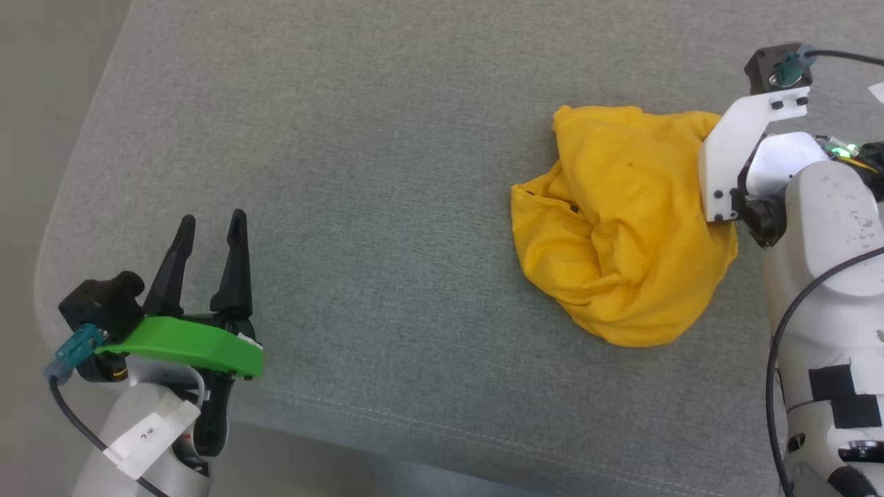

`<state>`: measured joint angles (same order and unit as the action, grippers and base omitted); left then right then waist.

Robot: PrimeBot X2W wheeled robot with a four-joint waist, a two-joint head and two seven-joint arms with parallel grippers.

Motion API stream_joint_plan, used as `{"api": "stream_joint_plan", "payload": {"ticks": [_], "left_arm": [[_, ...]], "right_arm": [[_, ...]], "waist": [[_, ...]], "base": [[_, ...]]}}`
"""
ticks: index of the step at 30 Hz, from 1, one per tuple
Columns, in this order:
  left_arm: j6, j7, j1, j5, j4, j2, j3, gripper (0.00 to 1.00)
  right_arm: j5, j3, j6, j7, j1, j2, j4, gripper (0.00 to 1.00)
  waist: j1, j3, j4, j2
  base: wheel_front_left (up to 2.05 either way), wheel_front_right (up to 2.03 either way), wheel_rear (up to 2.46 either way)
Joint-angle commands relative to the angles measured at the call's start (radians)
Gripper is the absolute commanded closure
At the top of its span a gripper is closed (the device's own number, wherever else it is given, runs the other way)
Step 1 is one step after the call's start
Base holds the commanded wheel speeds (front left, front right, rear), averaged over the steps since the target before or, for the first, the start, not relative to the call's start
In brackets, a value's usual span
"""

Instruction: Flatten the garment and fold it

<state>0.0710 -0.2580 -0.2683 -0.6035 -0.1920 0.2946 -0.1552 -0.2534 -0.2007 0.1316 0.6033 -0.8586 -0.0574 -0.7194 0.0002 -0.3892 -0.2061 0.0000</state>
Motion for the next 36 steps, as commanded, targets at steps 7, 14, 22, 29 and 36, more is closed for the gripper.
{"api": "stream_joint_plan", "payload": {"ticks": [7,14,22,29,36], "left_arm": [[0.011,-0.004,0.011,0.033,-0.039,-0.031,0.012,0.0],[-0.017,-0.003,0.087,0.051,-0.047,-0.048,0.024,0.0],[-0.059,0.019,0.157,0.053,-0.018,-0.076,0.0,0.0],[-0.072,0.042,0.186,0.047,0.005,-0.074,-0.007,0.0],[-0.077,0.056,0.204,0.038,0.01,-0.066,-0.008,0.0]], "right_arm": [[0.063,0.04,-0.001,-0.111,-0.014,0.007,-0.027,1.0],[0.269,0.185,-0.001,-0.2,0.039,0.007,0.09,1.0],[0.5,0.324,-0.001,0.029,0.463,-0.062,0.487,1.0],[0.568,0.252,-0.001,0.249,0.924,-0.054,0.744,1.0],[0.55,0.136,-0.001,0.168,1.015,-0.004,0.785,0.0]], "waist": [[-0.0002,0.089,0.028,0.0],[-0.0002,0.249,0.122,0.0],[-0.0002,0.356,0.183,0.0],[-0.0002,0.364,0.194,0.0],[-0.0002,0.369,0.196,0.0]], "base": [[0.0,0.0,0.0],[0.0,0.0,0.0],[0.0,0.0,0.0],[0.0,0.0,0.0],[0.0,0.0,0.0]]}}
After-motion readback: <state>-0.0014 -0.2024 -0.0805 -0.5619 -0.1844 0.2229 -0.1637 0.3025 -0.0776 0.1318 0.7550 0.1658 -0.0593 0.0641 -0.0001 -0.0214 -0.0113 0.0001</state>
